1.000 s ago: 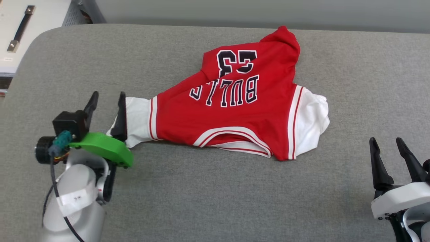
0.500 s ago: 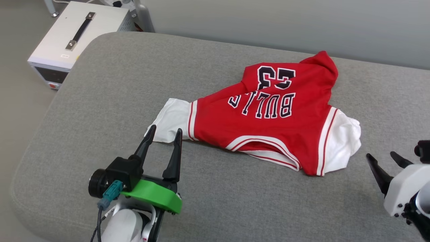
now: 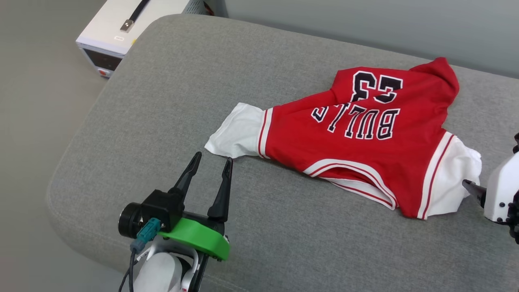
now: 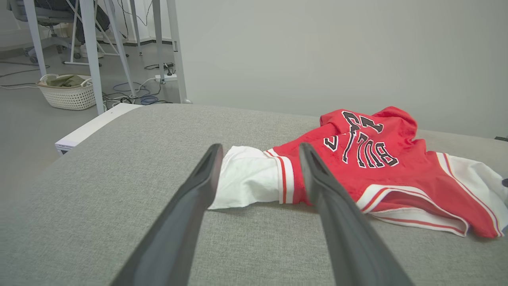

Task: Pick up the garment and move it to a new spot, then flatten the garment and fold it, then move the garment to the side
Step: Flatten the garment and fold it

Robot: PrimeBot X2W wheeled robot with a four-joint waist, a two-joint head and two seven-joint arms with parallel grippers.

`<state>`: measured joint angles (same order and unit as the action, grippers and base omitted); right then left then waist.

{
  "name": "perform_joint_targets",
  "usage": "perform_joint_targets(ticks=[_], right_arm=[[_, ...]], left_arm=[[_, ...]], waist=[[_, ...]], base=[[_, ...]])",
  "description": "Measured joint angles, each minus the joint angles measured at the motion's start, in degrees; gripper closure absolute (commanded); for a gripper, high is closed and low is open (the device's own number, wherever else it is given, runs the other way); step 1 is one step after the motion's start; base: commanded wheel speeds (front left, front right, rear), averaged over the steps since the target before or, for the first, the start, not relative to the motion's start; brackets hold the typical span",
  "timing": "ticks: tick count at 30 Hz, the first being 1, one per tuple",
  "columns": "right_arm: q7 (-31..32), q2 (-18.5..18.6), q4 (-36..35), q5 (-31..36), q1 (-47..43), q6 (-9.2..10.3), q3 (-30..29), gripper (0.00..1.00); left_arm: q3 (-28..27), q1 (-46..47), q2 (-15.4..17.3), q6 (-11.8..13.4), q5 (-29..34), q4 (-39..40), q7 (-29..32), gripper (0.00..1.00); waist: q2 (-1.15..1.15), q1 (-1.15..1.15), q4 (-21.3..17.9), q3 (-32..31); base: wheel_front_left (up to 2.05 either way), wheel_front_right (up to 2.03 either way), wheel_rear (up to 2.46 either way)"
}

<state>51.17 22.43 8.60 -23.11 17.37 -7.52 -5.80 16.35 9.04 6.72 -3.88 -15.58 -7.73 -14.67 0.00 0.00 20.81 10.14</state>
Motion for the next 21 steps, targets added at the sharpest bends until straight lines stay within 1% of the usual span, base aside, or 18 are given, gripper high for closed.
perform_joint_targets(ticks=[8,9,10,11,16,21], right_arm=[[-2.35,-0.33,5.61,2.00,2.32,0.00,-1.82,0.00],[-2.67,-0.36,6.19,2.22,2.59,0.00,-1.82,0.38],[-3.16,-0.36,6.54,2.30,2.84,0.00,-1.81,0.84],[-3.70,-0.32,6.80,2.30,3.12,0.00,-1.77,1.00],[-8.49,-0.11,7.37,2.34,3.61,0.00,-0.19,1.00],[-11.95,0.60,6.14,1.99,2.49,0.00,2.03,1.00]], left_arm=[[-0.25,0.44,-0.91,-0.23,0.32,-0.52,0.01,0.00],[-0.33,0.61,-0.99,-0.24,0.49,-0.52,0.01,0.00],[-0.40,0.77,-1.09,-0.25,0.51,-0.52,0.00,0.00],[-0.51,0.84,-1.19,-0.35,0.52,-0.53,0.00,0.00],[-1.29,0.92,-1.53,-0.41,0.64,-0.80,0.00,0.00],[-2.01,0.89,-1.57,-0.49,1.07,-1.24,0.01,0.00]], waist=[[0.00,0.00,3.35,2.87],[0.00,0.00,3.67,3.21],[0.00,0.00,3.94,3.51],[0.00,0.00,4.17,3.79],[0.00,0.00,4.43,3.99],[0.00,0.00,3.22,2.67]], base=[[0.00,0.00,0.00],[0.00,0.00,0.00],[0.00,0.00,0.00],[0.00,0.00,0.00],[0.00,0.00,0.00],[0.00,0.00,0.00]])
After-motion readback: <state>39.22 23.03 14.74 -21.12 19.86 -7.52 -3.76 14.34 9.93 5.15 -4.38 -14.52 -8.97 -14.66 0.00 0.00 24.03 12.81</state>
